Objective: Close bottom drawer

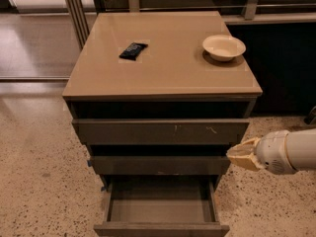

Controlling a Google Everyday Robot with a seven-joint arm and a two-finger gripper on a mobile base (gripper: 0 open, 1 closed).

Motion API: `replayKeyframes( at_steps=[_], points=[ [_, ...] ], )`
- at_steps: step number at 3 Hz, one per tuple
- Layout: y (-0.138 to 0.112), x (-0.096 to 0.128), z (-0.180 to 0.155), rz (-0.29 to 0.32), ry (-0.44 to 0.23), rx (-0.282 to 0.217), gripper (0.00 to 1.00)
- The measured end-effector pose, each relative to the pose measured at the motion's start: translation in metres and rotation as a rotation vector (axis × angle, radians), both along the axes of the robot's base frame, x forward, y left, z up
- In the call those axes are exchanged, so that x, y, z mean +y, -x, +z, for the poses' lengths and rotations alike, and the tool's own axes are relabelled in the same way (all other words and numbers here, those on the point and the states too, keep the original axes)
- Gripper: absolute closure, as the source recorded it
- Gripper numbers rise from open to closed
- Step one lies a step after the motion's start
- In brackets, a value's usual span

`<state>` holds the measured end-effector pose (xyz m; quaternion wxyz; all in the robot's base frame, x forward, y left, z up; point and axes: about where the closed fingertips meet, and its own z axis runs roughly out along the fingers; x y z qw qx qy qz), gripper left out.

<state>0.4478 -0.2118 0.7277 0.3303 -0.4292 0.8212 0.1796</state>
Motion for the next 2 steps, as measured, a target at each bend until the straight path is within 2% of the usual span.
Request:
replayKeyframes(
  at_steps=[1, 2],
  points=[
    [0.018, 0.010, -0.064, -0.063, -0.097, -0.001, 1.00],
    [0.028, 0.017, -0.132, -0.166, -0.172, 0.013, 1.00]
  ],
)
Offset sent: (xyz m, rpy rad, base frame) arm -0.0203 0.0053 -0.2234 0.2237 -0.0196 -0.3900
